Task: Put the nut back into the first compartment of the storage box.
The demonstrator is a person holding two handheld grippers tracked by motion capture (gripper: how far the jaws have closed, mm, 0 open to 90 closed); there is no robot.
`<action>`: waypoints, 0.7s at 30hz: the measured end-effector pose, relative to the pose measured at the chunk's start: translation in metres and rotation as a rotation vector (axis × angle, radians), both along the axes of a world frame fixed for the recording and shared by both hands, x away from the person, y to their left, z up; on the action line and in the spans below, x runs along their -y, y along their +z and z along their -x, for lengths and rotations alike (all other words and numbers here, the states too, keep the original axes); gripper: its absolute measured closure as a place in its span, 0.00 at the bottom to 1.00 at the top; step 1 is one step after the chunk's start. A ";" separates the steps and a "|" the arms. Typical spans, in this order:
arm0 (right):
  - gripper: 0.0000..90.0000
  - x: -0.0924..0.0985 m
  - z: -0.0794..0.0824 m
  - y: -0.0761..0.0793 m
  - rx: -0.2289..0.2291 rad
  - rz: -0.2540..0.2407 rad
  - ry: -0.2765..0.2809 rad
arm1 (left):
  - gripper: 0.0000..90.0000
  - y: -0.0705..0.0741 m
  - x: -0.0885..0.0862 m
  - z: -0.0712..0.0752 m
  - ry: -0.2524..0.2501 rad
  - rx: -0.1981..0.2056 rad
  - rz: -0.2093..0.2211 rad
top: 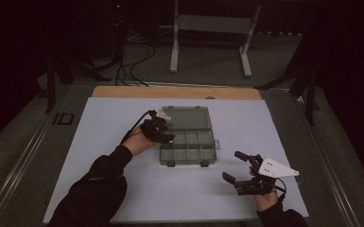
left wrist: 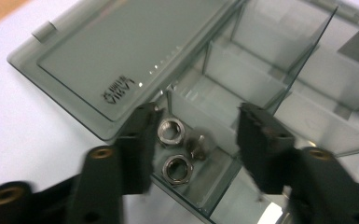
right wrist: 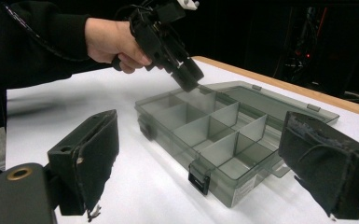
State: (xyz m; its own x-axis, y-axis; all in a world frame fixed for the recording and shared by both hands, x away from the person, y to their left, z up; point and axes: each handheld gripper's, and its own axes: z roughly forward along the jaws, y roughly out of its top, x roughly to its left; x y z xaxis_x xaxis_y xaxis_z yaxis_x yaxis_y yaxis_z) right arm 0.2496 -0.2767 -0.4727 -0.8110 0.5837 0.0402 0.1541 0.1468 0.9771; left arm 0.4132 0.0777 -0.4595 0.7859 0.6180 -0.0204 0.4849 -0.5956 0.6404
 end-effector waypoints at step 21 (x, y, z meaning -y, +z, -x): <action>0.14 -0.002 0.000 0.000 -0.003 0.006 -0.001 | 0.00 0.016 -0.048 0.048 0.034 0.017 0.141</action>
State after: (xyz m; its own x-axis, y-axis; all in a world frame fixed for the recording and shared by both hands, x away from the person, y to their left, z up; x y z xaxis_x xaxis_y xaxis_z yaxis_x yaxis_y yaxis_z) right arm 0.2498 -0.2752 -0.4730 -0.8104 0.5846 0.0391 0.1568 0.1522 0.9758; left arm 0.3648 0.1257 -0.4431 0.7653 0.6365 -0.0958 0.4920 -0.4826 0.7246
